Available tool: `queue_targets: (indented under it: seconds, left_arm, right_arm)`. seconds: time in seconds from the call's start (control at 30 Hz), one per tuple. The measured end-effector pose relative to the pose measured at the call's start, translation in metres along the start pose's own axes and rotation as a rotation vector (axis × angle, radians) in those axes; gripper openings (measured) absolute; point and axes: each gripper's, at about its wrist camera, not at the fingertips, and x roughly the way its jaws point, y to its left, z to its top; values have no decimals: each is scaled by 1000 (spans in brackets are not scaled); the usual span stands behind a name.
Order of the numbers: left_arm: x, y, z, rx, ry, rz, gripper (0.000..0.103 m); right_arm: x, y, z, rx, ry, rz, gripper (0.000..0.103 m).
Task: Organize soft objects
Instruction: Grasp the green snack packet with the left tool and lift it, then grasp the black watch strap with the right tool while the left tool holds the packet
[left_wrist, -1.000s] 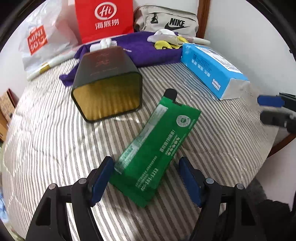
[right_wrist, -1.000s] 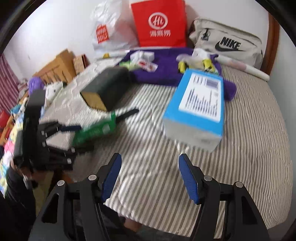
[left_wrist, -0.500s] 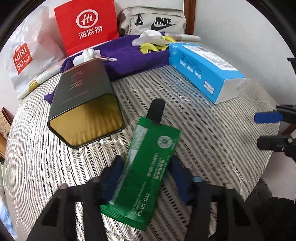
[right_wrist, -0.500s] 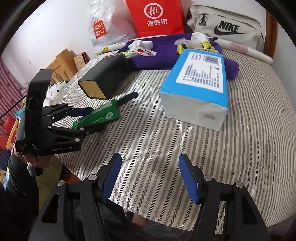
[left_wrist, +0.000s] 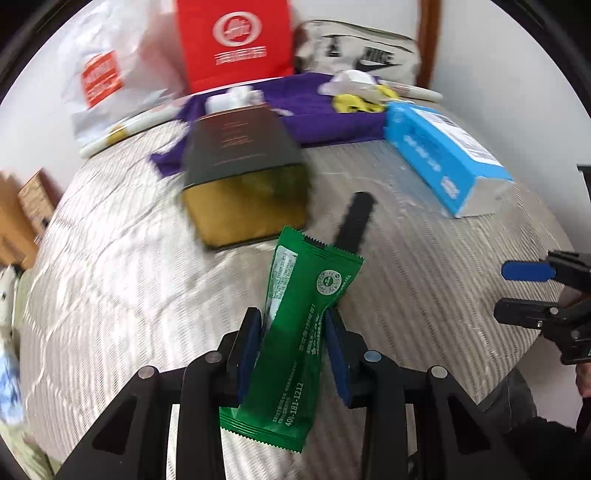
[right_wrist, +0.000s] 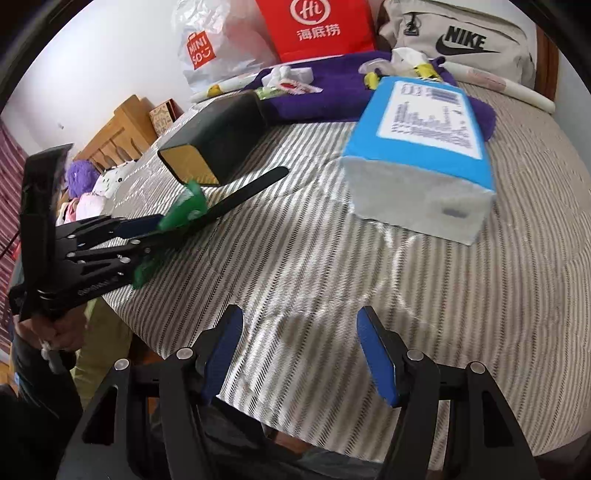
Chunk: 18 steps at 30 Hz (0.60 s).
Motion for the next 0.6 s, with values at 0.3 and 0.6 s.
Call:
queue_targets:
  seconds: [0.3,0.6]
  left_arm:
    - [-3,55,-11,-141,-2,59,34]
    - [-9,91,-15,-220,-36,27,34]
  right_arm:
    - [38,49,35,-78,-9,-12,64]
    - [65,76,67,-4,-13,-43,64]
